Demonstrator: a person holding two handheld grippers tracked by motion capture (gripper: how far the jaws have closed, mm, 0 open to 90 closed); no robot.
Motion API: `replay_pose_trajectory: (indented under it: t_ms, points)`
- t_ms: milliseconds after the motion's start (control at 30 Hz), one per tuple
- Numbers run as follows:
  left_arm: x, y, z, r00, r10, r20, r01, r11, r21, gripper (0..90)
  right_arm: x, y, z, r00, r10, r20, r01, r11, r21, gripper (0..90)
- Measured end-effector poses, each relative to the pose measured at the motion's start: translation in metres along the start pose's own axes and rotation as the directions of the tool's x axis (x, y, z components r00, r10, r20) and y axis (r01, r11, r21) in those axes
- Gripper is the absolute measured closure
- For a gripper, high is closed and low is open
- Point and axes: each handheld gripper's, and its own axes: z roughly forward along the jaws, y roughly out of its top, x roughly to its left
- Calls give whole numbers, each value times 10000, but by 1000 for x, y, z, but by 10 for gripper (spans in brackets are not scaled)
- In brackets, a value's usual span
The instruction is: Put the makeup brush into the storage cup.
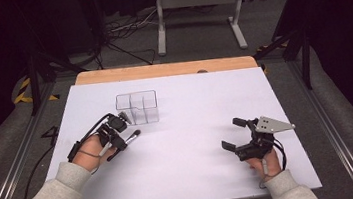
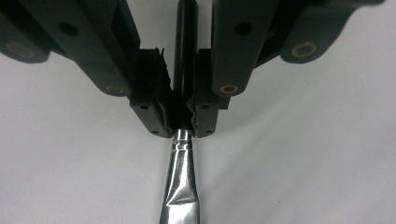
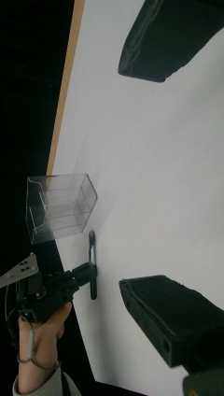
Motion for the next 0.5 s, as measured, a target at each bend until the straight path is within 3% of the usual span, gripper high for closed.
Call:
replay_pose_trajectory:
  t_ms: [500]
  points:
    - [-3, -1, -3, 9999, -9, 102, 10, 10000, -55, 781, 0, 0, 0, 10000, 47, 7, -47, 10000, 28, 9]
